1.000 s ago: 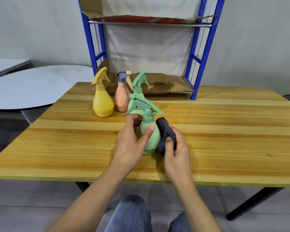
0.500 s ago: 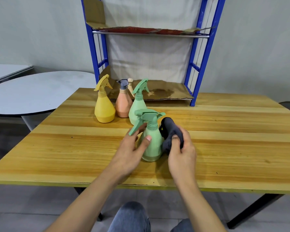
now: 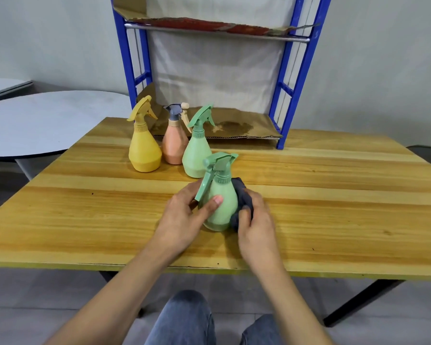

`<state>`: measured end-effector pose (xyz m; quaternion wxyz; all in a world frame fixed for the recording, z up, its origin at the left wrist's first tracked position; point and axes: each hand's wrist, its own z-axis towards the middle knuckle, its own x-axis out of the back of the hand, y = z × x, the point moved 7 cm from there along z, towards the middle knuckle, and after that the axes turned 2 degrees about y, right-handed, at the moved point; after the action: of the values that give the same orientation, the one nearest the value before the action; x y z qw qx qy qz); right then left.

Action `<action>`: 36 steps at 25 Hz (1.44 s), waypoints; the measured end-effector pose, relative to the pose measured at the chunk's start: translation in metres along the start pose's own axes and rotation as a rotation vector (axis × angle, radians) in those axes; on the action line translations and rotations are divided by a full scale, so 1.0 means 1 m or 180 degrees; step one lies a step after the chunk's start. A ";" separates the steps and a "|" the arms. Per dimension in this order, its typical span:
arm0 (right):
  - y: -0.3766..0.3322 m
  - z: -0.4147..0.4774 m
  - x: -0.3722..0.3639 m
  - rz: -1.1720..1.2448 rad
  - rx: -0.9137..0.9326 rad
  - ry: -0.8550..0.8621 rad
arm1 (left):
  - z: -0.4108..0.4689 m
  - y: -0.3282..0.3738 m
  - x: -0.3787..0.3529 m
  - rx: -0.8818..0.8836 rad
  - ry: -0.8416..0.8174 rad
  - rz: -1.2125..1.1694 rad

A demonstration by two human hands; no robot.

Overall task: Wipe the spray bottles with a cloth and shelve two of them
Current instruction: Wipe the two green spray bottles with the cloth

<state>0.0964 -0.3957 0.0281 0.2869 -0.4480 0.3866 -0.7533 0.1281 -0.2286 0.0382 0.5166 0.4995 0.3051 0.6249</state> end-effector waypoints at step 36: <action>0.008 -0.009 0.000 0.0438 0.0120 0.0308 | -0.007 0.011 0.000 -0.0110 0.0278 0.0390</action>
<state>0.0885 -0.3971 0.0185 0.3273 -0.3779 0.4157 -0.7597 0.1179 -0.2309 0.0463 0.4721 0.4805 0.2855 0.6817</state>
